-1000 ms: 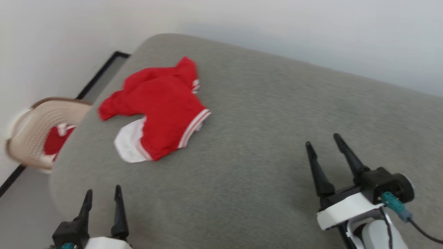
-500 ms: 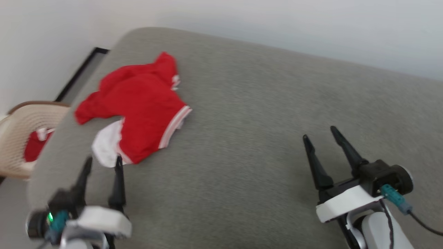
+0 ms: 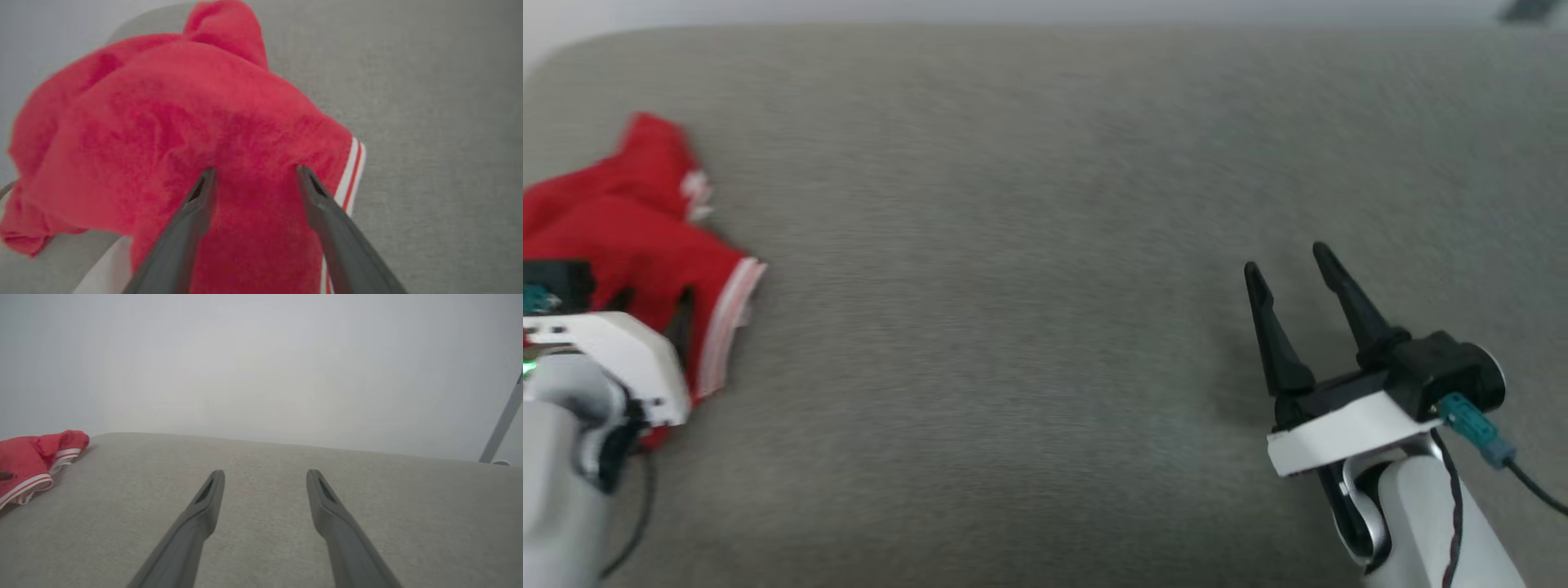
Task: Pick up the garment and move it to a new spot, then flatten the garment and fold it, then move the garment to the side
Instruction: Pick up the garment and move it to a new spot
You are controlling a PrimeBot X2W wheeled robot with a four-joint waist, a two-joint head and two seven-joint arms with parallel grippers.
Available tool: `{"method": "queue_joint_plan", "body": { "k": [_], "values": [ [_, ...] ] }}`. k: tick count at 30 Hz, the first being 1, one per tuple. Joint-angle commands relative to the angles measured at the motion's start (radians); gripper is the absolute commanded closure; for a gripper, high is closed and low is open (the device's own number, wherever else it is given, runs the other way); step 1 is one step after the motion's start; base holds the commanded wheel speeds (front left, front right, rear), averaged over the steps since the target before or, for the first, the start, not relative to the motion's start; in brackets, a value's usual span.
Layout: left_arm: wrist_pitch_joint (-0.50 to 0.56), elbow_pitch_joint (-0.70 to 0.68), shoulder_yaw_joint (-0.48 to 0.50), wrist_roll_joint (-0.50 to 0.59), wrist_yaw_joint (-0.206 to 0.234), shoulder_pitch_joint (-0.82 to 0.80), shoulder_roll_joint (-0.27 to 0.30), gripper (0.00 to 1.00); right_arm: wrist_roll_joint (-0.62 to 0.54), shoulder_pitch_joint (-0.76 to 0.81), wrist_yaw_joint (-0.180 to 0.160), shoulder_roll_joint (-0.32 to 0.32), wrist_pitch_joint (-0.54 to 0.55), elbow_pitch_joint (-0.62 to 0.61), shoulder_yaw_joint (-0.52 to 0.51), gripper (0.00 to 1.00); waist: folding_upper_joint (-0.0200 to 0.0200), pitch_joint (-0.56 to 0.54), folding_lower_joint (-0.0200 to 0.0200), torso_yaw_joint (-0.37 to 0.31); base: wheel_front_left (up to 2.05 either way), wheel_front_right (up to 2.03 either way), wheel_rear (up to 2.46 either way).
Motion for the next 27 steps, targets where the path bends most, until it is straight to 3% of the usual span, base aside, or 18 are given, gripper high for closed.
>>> {"method": "queue_joint_plan", "body": {
  "k": [1,5,9,10,11,12,13,21,27],
  "values": [
    [0.052,0.029,-0.023,-0.029,0.001,-0.024,0.04,0.0,0.006,-0.02,0.0,0.006,-0.005,-0.006,-0.004,0.0,0.0,0.085,0.0,-0.095,0.0,0.0,0.0],
    [0.166,0.111,-0.046,-0.118,0.0,-0.063,0.103,0.0,0.012,-0.032,0.0,0.021,-0.005,-0.008,-0.008,0.0,0.0,0.111,0.0,-0.143,0.0,0.0,0.0],
    [0.272,0.209,-0.054,-0.168,0.001,-0.062,0.111,0.0,0.017,-0.038,0.0,0.027,-0.005,-0.007,-0.006,0.0,0.0,0.123,0.0,-0.17,0.0,0.0,0.0],
    [0.296,0.228,-0.062,-0.174,0.001,-0.058,0.106,0.07,0.018,-0.041,0.0,0.028,-0.005,-0.007,-0.005,0.0,0.0,0.124,0.0,-0.174,0.0,0.0,0.0],
    [0.309,0.241,-0.068,-0.182,0.001,-0.057,0.1,0.23,0.018,-0.042,0.0,0.029,-0.005,-0.007,-0.005,0.0,0.0,0.124,0.0,-0.176,0.0,0.0,0.0],
    [0.32,0.248,-0.071,-0.194,0.001,-0.06,0.093,0.68,0.016,-0.043,0.0,0.03,-0.005,-0.007,-0.005,0.0,0.0,0.124,0.0,-0.178,0.0,0.0,0.0],
    [0.311,0.252,-0.071,-0.199,0.001,-0.064,0.092,1.0,0.015,-0.044,0.0,0.031,-0.005,-0.005,-0.006,0.0,0.0,0.122,0.0,-0.178,0.0,0.0,0.0],
    [0.122,0.165,-0.099,-0.177,-0.004,-0.137,0.102,1.0,0.011,-0.021,0.0,0.038,-0.005,0.008,-0.002,0.0,0.0,0.053,0.0,-0.152,0.0,0.0,0.0],
    [0.106,-0.013,-0.167,-0.253,-0.001,-0.172,0.067,1.0,0.021,-0.008,0.0,0.046,-0.005,0.016,0.013,0.0,0.0,0.002,0.0,-0.155,0.0,0.0,0.0]
  ]
}}
